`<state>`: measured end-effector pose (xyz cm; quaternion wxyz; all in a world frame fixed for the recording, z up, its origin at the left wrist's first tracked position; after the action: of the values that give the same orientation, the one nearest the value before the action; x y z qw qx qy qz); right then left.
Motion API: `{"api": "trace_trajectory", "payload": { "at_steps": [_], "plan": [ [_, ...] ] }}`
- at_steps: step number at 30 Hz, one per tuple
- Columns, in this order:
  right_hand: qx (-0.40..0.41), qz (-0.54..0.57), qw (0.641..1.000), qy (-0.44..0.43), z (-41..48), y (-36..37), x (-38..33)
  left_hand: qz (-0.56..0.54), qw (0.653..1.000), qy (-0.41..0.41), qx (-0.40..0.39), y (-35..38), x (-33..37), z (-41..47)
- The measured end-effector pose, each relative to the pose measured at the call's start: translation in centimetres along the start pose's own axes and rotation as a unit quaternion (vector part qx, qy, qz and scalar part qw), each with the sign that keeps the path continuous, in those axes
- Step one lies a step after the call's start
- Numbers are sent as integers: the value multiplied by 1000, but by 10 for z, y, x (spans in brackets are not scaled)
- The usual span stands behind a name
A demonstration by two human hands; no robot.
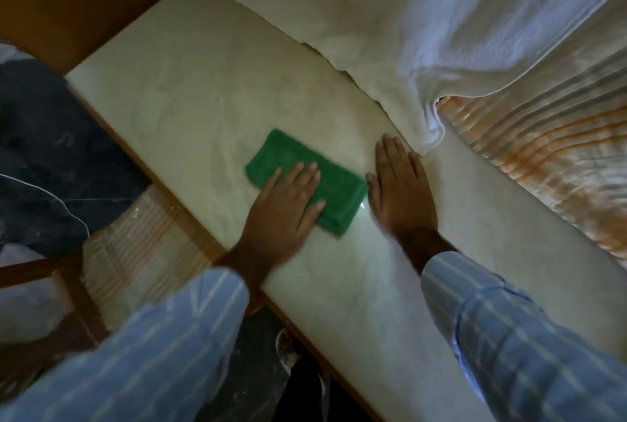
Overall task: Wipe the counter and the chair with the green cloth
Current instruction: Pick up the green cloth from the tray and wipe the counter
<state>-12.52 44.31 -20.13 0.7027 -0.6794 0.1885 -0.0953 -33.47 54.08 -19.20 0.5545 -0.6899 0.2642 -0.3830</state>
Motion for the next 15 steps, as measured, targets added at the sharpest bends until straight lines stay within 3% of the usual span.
{"api": "trace_trajectory", "payload": {
  "at_steps": [3,6,11,15],
  "plan": [
    [-6,-1,1000,1,0,-1,-2,-3,1000,14,8,8,-8,-66],
    [-12,-6,1000,3,0,-2,-3,1,1000,20,19,6,-22,-76],
    [0,-18,1000,-3,2,-1,-7,7,991,-127,47,0,-61,-34],
    [-6,-7,999,-31,15,3,-13,22,980,-193,40,-9,-85,20]
  ]
}}
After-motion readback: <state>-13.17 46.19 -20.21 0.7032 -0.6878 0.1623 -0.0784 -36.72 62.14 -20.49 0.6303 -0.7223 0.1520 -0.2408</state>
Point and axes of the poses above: each hand's wrist, its own z-axis towards the middle knuckle, its own y-axis out of the palm, x = y × z, the point moved 1 cm from there along z, towards the middle knuckle, and after that the axes turned 1 degree about z, right-handed, at the moved point
